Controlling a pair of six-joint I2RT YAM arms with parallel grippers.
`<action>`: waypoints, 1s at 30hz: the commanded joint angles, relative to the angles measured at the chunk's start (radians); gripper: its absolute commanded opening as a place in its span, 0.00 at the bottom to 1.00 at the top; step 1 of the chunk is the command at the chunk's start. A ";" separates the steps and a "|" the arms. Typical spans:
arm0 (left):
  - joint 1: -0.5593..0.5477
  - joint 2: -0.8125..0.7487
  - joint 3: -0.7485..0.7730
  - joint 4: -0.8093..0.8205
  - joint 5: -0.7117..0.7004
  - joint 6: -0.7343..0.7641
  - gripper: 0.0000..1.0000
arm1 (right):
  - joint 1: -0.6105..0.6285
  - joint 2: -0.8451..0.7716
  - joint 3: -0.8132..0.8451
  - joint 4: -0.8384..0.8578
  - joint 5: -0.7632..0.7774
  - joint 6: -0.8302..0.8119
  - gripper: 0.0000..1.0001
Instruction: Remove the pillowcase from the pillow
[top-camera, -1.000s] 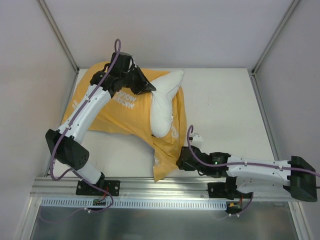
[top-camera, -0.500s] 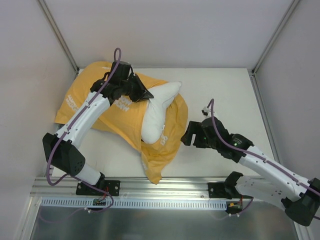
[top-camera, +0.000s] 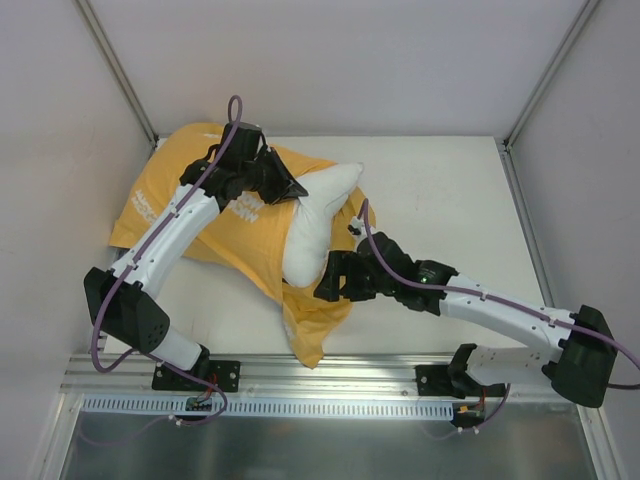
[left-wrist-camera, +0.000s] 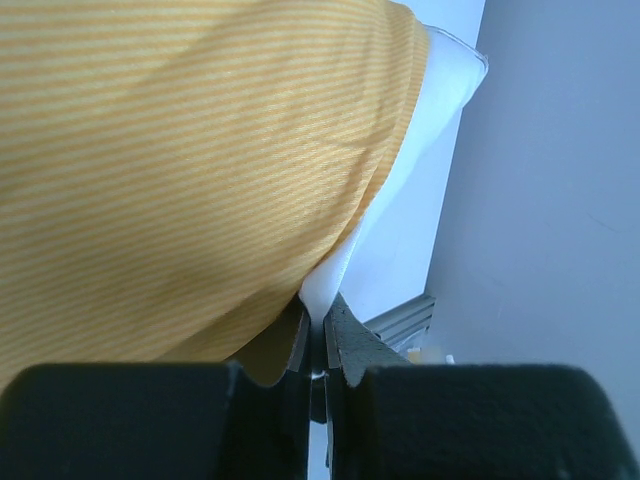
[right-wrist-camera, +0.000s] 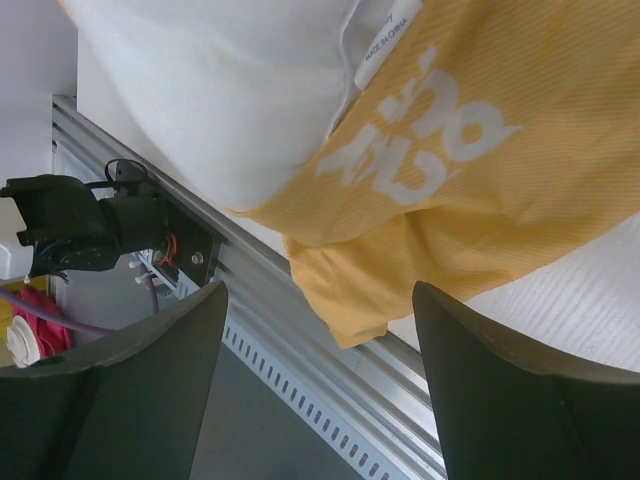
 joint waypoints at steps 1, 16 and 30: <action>-0.011 -0.057 0.009 0.082 0.001 -0.014 0.00 | 0.010 0.013 0.047 0.068 -0.016 0.033 0.79; -0.012 -0.075 -0.001 0.085 0.012 -0.017 0.00 | -0.031 0.076 0.089 0.067 0.095 0.094 0.71; -0.012 -0.062 0.045 0.088 0.012 -0.025 0.00 | 0.085 0.200 -0.038 0.129 0.078 0.182 0.15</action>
